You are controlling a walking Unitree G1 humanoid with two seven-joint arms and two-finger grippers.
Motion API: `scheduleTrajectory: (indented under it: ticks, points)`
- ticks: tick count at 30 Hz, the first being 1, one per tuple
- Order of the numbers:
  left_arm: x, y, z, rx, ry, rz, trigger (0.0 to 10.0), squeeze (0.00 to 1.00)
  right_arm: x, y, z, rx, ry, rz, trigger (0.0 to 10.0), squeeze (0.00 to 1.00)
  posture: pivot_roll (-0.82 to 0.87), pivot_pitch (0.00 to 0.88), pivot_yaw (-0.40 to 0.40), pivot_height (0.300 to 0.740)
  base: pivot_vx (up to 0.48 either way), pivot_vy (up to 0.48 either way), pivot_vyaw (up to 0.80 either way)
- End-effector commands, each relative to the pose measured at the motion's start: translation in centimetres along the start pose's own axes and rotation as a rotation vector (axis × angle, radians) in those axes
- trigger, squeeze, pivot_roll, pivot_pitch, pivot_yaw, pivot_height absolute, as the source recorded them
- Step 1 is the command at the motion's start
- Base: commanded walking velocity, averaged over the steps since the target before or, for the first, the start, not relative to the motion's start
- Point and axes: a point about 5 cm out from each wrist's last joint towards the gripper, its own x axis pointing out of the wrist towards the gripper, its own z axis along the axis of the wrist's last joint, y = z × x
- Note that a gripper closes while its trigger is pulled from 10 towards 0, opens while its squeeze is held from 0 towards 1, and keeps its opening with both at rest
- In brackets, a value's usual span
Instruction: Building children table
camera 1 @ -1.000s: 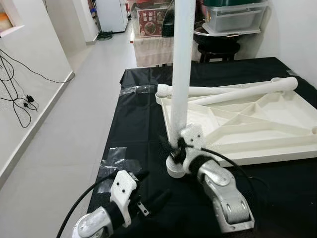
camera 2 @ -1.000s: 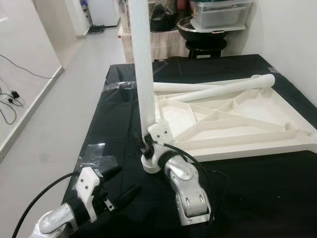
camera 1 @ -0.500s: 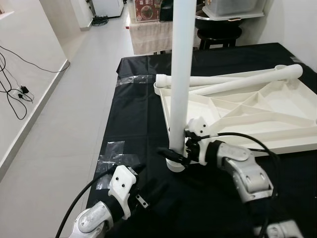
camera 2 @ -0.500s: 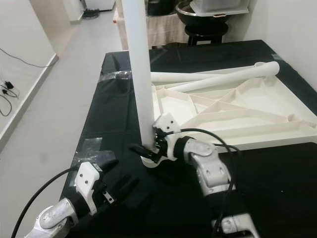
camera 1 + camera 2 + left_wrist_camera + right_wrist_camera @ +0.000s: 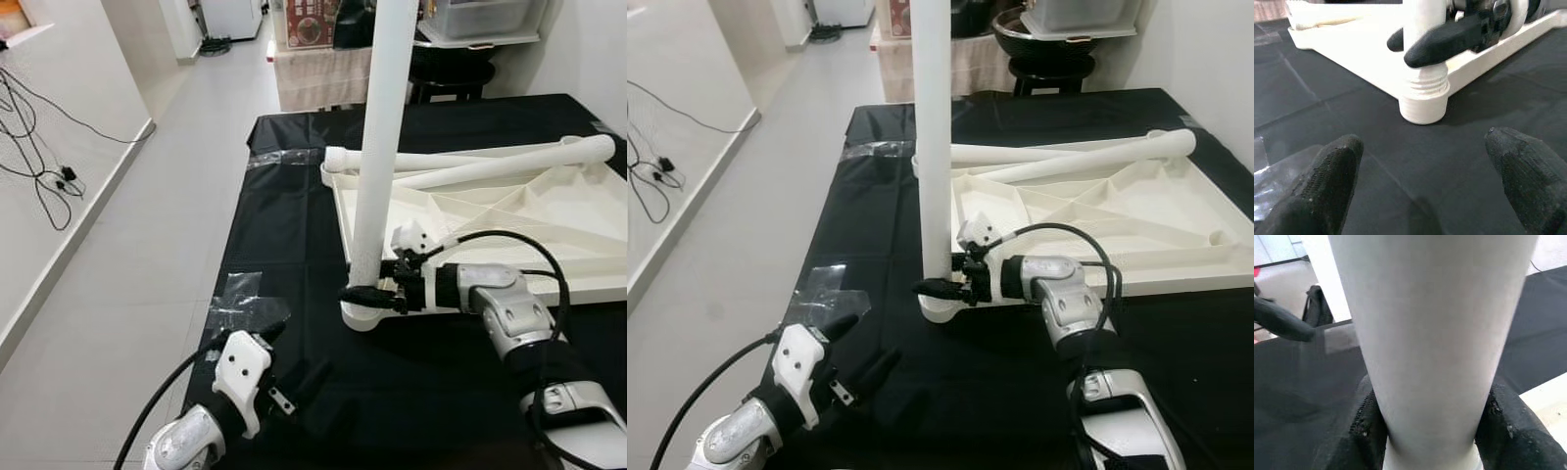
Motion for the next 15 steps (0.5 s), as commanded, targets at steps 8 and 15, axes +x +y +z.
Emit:
scheduleTrajectory:
  ticks: [8, 15]
  points:
    - [-0.8, -0.8, 1.5, -0.066, -0.041, 0.036, 10.0, 0.0, -2.3, 0.8, -5.4, 0.187, 0.005, -0.32, 0.0, 0.0, 0.06, 0.11, 0.056, 0.74, 0.0, 0.0, 0.0]
    - [-1.6, -0.7, 1.9, -0.079, -0.047, 0.073, 10.0, 0.0, -2.8, 5.5, -8.5, 0.28, 0.128, -0.888, 0.0, 0.0, 0.07, 0.118, 0.051, 0.74, 0.0, 0.0, 0.0]
